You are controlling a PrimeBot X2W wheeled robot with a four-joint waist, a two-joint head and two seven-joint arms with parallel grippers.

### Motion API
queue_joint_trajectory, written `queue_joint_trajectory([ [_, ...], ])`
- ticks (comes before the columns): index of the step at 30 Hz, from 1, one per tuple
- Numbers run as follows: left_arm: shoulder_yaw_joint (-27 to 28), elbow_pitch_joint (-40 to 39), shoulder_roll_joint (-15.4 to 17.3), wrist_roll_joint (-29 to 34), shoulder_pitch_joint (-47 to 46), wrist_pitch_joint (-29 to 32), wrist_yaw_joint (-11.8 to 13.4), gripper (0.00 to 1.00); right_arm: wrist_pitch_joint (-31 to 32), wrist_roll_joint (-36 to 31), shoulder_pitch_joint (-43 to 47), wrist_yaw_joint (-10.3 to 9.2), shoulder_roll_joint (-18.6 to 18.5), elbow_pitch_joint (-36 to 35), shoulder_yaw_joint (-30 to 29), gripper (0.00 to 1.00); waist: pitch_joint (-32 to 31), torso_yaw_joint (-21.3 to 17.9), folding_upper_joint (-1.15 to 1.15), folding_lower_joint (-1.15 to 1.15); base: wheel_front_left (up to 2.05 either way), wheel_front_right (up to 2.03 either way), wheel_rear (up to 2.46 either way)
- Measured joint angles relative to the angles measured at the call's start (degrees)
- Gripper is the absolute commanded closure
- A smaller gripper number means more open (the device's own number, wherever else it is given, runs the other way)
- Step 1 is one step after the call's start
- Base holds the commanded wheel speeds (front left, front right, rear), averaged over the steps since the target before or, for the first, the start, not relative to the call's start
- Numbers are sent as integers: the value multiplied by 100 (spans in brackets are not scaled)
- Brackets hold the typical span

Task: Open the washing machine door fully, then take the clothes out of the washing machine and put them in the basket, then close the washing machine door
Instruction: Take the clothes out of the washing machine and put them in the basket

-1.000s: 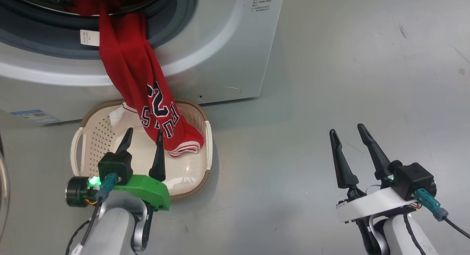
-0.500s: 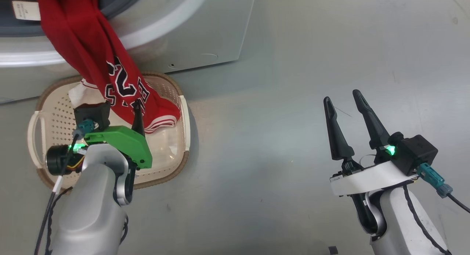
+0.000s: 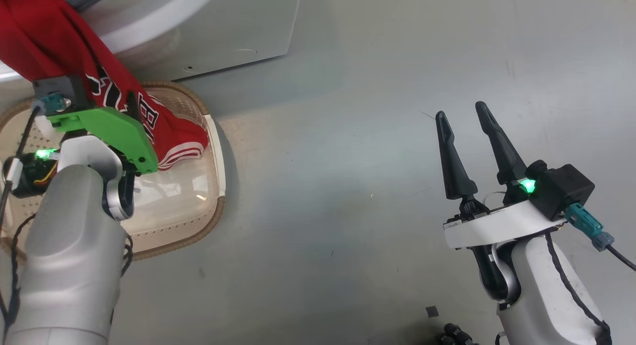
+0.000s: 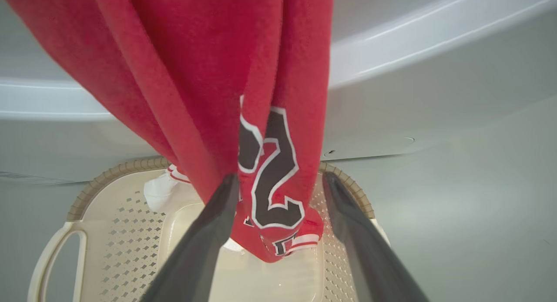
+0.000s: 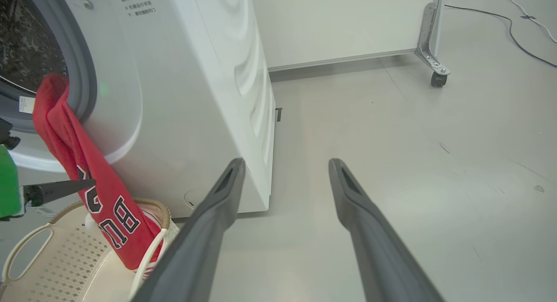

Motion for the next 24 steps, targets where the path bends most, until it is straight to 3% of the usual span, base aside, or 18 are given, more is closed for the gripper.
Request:
queue_joint_trajectory([
  [7,107,248,270,123,-394,118,0,0,0,132,-87,16,-1,56,97,0,80,-148,0,0,0,0,0],
  [13,163,404,302,148,-715,89,0,0,0,169,-126,45,-1,73,107,0,131,-234,0,0,0,0,0],
  [14,186,464,304,174,-765,83,0,53,0,169,-126,45,0,89,108,0,135,-248,0,-1,0,0,0],
  [15,189,499,303,174,-781,62,0,84,0,175,-127,45,0,98,108,0,136,-254,0,-1,0,0,0],
  [16,189,536,300,174,-792,34,0,100,0,179,-129,45,0,107,108,0,136,-258,0,-1,0,0,0],
  [24,204,772,235,174,-796,-141,0,100,0,182,-150,46,0,151,87,0,96,-250,0,-1,0,0,0],
])
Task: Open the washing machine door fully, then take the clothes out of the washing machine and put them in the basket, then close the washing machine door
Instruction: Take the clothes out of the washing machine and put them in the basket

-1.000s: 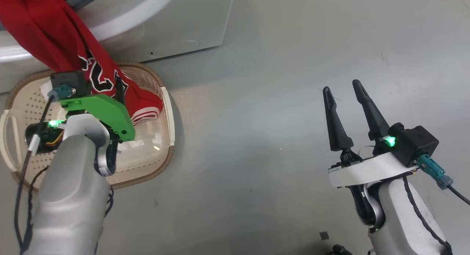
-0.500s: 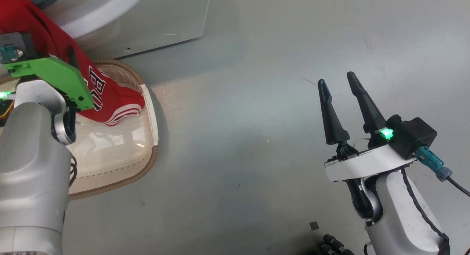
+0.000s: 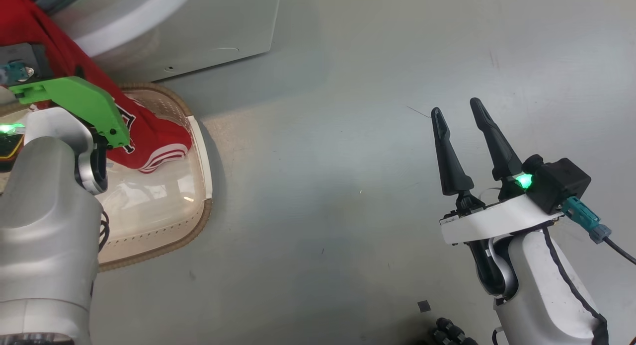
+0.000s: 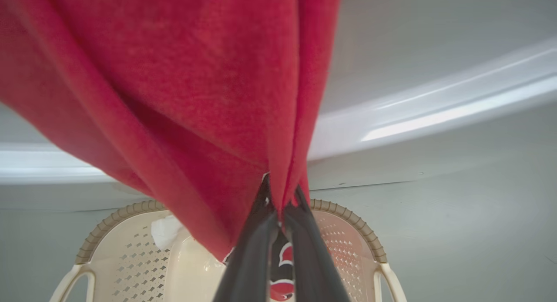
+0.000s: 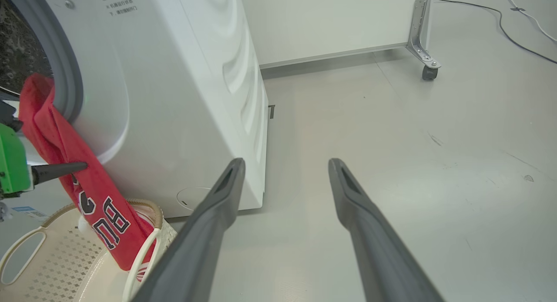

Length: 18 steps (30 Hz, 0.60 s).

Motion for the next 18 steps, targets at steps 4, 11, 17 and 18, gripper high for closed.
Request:
queue_joint_trajectory([
  [4,2,57,-47,0,13,-182,0,100,0,0,-6,0,-1,29,3,0,-60,35,0,0,0,0,0],
  [11,16,56,-140,-1,241,-772,-1,100,0,-42,-7,1,0,65,-96,0,-149,145,0,0,0,0,0],
  [17,11,-56,-302,-2,464,-1335,-18,100,0,-145,0,1,-1,88,-247,0,-241,298,0,0,0,0,0],
  [18,-4,-81,-319,-2,508,-1423,-38,100,0,-171,10,1,-1,98,-277,0,-261,326,0,0,0,0,0],
])
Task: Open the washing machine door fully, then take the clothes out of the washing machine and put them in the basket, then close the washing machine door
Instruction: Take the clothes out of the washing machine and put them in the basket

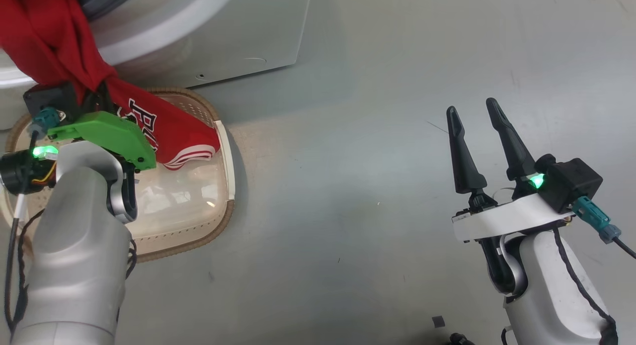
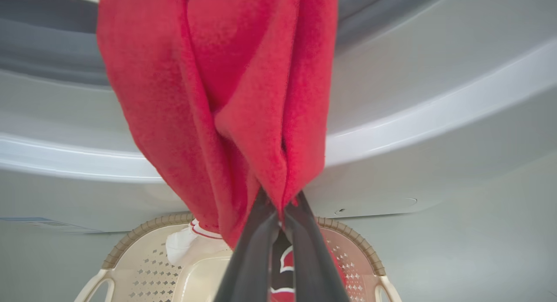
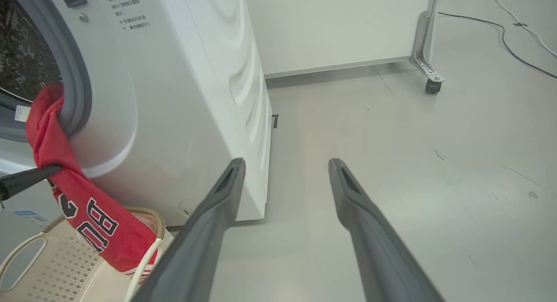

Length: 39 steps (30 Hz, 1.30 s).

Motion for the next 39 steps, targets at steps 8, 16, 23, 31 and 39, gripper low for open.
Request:
queue_joint_trajectory([
  [8,-98,-221,-142,1,330,-522,-27,100,0,-175,61,0,-1,31,-137,0,-190,244,0,0,0,0,0],
  [16,-194,-595,-247,2,666,-573,-70,100,0,-249,228,0,-2,62,-209,0,-459,473,0,0,0,0,0],
  [23,-282,-1189,-282,7,889,-588,-70,100,0,-304,406,0,-3,98,-289,0,-725,673,0,0,0,0,0],
  [31,-255,-2176,-283,264,1132,-588,-68,100,0,-314,456,1,-3,120,-263,0,-1018,822,0,0,0,0,0],
  [39,-381,-2751,-282,437,1588,-589,-49,100,0,-331,617,1,-2,121,-259,0,-1229,877,0,0,0,0,0],
])
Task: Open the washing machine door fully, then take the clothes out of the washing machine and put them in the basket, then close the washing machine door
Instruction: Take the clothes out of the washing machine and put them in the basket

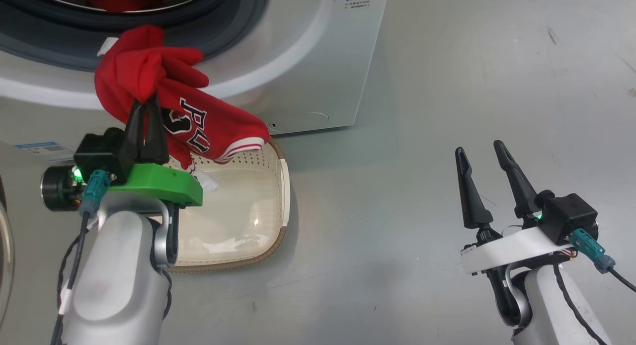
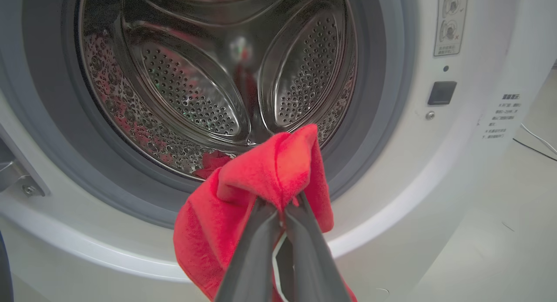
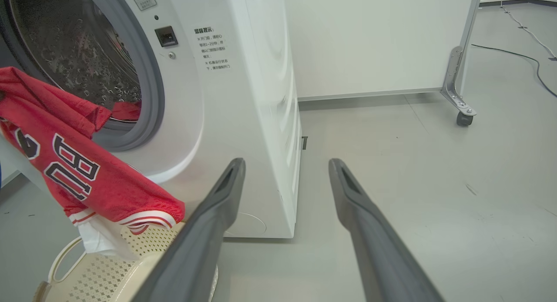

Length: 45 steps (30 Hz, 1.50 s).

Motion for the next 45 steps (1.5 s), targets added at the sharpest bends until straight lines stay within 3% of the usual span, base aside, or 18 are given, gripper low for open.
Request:
queue_joint_trajectory([
  [9,-377,-110,7,-29,691,1,30,100,0,-7,101,0,0,-29,-2,0,-82,23,0,0,0,0,0],
  [20,-786,368,23,-349,1210,1,34,100,0,-7,149,0,0,-76,145,0,-40,-77,0,0,0,0,0],
  [31,-923,1045,34,-491,1115,322,40,100,0,23,133,0,1,-186,248,0,224,-320,0,0,0,0,0],
  [45,-703,2096,32,-911,291,834,58,100,0,118,-144,0,1,-259,338,0,773,-661,0,0,0,0,0],
])
